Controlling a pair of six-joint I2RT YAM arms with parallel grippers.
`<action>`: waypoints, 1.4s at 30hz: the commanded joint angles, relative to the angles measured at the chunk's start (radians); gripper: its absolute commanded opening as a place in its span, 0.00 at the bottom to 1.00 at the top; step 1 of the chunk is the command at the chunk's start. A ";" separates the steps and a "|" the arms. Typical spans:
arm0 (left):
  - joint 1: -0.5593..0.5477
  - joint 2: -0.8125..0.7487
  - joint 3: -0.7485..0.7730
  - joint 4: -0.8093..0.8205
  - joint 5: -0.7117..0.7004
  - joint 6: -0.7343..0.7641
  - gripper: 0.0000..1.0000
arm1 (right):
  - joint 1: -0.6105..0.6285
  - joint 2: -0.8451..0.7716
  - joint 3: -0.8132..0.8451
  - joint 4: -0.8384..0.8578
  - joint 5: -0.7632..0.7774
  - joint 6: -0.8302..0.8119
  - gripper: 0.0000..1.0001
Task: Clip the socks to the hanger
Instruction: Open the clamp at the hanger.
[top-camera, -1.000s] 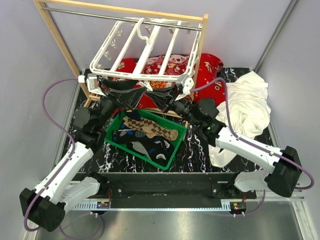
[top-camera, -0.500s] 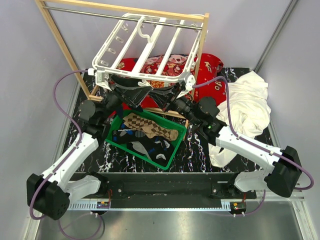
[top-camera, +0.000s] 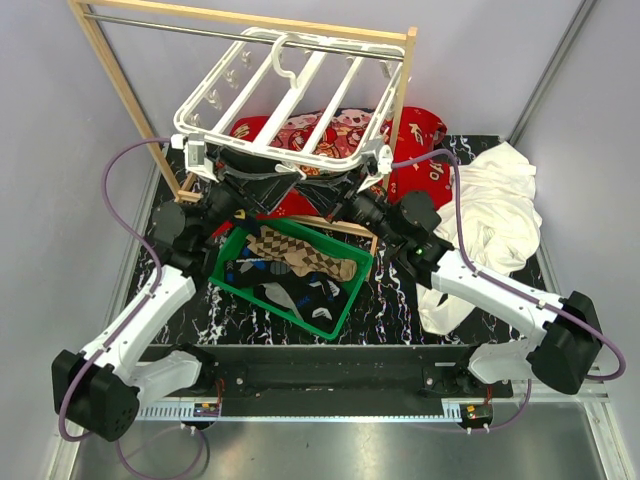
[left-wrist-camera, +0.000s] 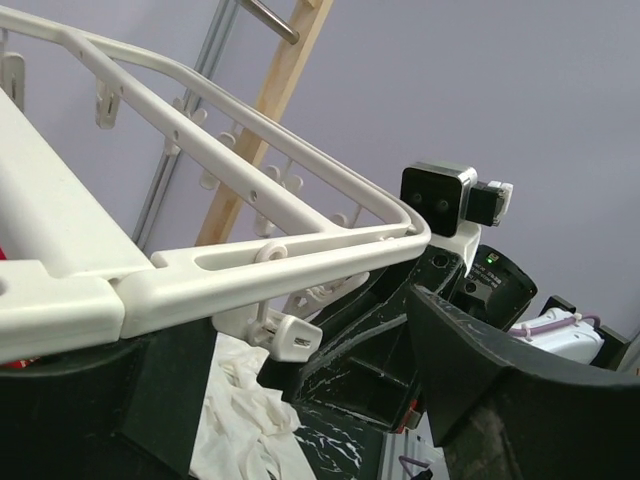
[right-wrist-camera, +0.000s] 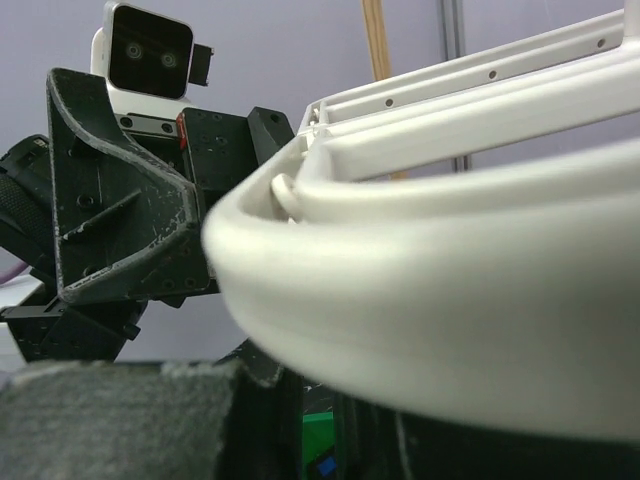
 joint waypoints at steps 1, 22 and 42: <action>0.000 -0.051 0.016 0.037 0.032 0.039 0.70 | -0.028 0.017 0.046 0.070 -0.015 0.071 0.00; 0.000 -0.083 0.040 -0.064 0.024 0.151 0.18 | -0.059 0.000 0.016 0.078 -0.030 0.114 0.10; 0.000 -0.127 0.172 -0.498 -0.108 0.370 0.00 | -0.061 -0.179 -0.108 -0.162 -0.117 -0.174 0.65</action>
